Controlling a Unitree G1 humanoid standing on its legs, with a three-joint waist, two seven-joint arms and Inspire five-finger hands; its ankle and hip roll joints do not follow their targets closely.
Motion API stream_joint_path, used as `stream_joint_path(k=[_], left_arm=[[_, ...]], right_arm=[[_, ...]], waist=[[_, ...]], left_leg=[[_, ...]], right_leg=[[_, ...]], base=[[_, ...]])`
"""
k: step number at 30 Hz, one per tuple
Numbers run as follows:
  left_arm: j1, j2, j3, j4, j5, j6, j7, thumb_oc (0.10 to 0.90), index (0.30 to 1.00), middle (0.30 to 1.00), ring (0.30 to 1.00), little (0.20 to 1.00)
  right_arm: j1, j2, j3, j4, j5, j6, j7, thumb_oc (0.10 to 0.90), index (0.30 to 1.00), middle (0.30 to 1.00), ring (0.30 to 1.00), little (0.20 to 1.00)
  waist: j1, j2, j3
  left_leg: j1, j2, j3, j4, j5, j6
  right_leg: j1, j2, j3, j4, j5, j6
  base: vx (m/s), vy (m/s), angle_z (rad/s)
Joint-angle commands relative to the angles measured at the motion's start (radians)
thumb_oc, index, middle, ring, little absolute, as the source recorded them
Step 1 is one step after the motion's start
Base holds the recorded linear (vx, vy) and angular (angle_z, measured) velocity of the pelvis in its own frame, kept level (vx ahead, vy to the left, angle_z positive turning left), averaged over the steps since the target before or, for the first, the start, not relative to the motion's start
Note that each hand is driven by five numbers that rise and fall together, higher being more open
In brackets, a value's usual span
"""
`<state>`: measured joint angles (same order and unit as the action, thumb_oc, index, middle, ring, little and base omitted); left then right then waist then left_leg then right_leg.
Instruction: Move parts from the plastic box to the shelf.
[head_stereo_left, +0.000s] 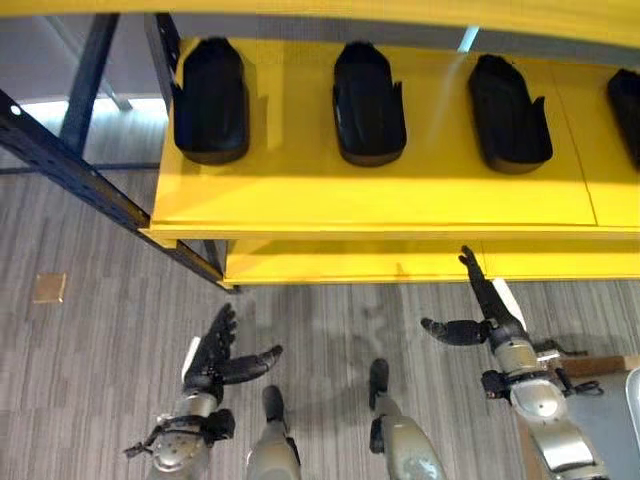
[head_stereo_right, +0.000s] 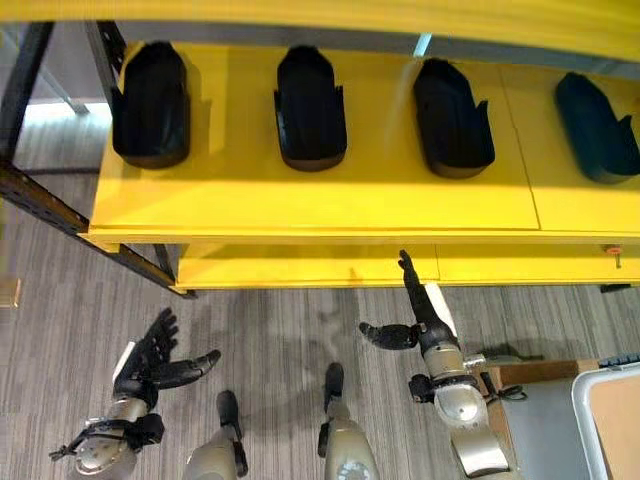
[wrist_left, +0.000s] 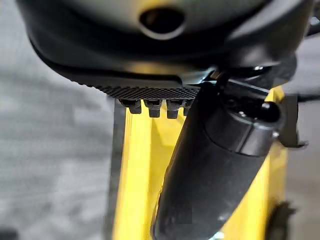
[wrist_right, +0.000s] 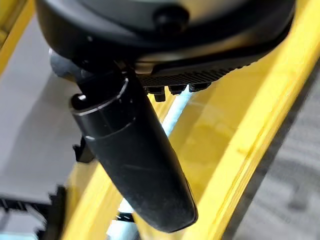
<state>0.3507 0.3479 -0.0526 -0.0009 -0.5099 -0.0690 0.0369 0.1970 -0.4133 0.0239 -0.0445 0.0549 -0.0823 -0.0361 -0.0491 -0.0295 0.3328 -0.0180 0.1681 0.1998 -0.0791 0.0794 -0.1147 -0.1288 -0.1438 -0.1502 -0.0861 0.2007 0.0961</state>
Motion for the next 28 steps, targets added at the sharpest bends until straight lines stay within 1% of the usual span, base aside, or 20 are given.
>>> stream_joint_path(k=[1,4,5,6,8,9,10,15,20,28], left_arm=[[-0.017,0.042,0.033,-0.050,-0.098,-0.063,-0.061,0.900,1.000,1.000,1.000,1.000],[0.011,0.022,0.033,-0.038,-0.130,-0.048,-0.077,0.900,1.000,1.000,1.000,1.000],[0.023,0.011,0.040,-0.034,-0.124,-0.046,-0.080,0.900,1.000,1.000,1.000,1.000],[0.023,0.011,0.040,-0.034,-0.124,-0.046,-0.080,0.900,1.000,1.000,1.000,1.000],[0.036,-0.001,0.052,-0.031,-0.103,-0.048,-0.077,0.900,1.000,1.000,1.000,1.000],[0.036,-0.001,0.052,-0.031,-0.103,-0.048,-0.077,0.900,1.000,1.000,1.000,1.000],[0.049,-0.016,0.064,-0.025,-0.091,-0.047,-0.081,0.900,1.000,1.000,1.000,1.000],[0.061,-0.040,0.075,-0.022,-0.075,-0.049,-0.079,0.900,1.000,1.000,1.000,1.000],[0.066,-0.056,0.064,-0.011,-0.058,-0.045,-0.080,0.900,1.000,1.000,1.000,1.000],[0.079,-0.062,0.069,-0.007,-0.041,-0.045,-0.078,0.900,1.000,1.000,1.000,1.000]], right_arm=[[0.035,-0.025,-0.065,-0.123,0.097,-0.075,0.026,0.900,1.000,1.000,1.000,1.000],[0.067,-0.012,-0.072,-0.144,0.144,-0.070,0.053,0.900,1.000,1.000,1.000,1.000],[0.076,-0.003,-0.073,-0.149,0.162,-0.065,0.055,0.900,1.000,1.000,1.000,1.000],[0.076,-0.003,-0.073,-0.149,0.162,-0.065,0.055,0.900,1.000,1.000,1.000,1.000],[0.083,0.012,-0.070,-0.146,0.188,-0.057,0.062,0.900,1.000,1.000,1.000,1.000],[0.084,0.011,-0.070,-0.147,0.188,-0.057,0.062,0.900,1.000,1.000,1.000,1.000],[0.094,0.020,-0.070,-0.145,0.200,-0.052,0.067,0.900,1.000,1.000,1.000,1.000],[0.107,0.039,-0.070,-0.138,0.234,-0.045,0.071,0.900,1.000,1.000,1.000,1.000],[0.126,0.052,-0.063,-0.131,0.262,-0.036,0.078,0.900,1.000,1.000,1.000,1.000],[0.142,0.050,-0.058,-0.140,0.263,-0.031,0.089,0.900,1.000,1.000,1.000,1.000]], waist=[[-0.019,-0.026,-0.142],[-0.025,-0.010,-0.179],[-0.027,-0.002,-0.200],[-0.027,-0.002,-0.200],[-0.030,0.006,-0.228],[-0.029,0.006,-0.228],[-0.029,0.012,-0.242],[-0.031,0.015,-0.265],[-0.033,0.013,-0.281],[-0.034,0.009,-0.285]], left_leg=[[-0.043,-0.014,-0.047,0.034,-0.035,0.062],[-0.016,-0.009,-0.044,0.017,-0.025,0.058],[0.003,-0.007,-0.039,0.008,-0.022,0.055],[0.004,-0.006,-0.039,0.008,-0.022,0.055],[0.024,-0.002,-0.032,0.000,-0.022,0.053],[0.025,-0.001,-0.032,0.000,-0.022,0.053],[0.038,0.001,-0.028,-0.006,-0.020,0.052],[0.055,0.006,-0.020,-0.008,-0.023,0.051],[0.072,0.014,-0.017,-0.008,-0.025,0.046],[0.082,0.020,-0.017,-0.008,-0.025,0.044]], right_leg=[[0.058,-0.065,-0.033,0.094,-0.174,0.059],[0.083,-0.063,-0.038,0.085,-0.178,0.062],[0.100,-0.063,-0.037,0.075,-0.177,0.064],[0.100,-0.063,-0.037,0.075,-0.177,0.064],[0.117,-0.059,-0.030,0.063,-0.177,0.065],[0.118,-0.059,-0.030,0.062,-0.176,0.065],[0.127,-0.055,-0.024,0.050,-0.173,0.067],[0.139,-0.048,-0.010,0.039,-0.170,0.066],[0.164,-0.042,-0.008,0.026,-0.172,0.061],[0.178,-0.036,-0.001,0.020,-0.172,0.057]], base=[[-0.04,-0.029,0.05],[-0.04,-0.032,0.02],[-0.04,-0.020,-0.01],[-0.05,-0.026,-0.03],[-0.05,-0.021,0.01],[-0.07,-0.014,-0.10],[-0.03,-0.005,-0.14],[-0.03,-0.012,-0.07],[0.00,0.000,0.00],[0.00,-0.001,0.00]])
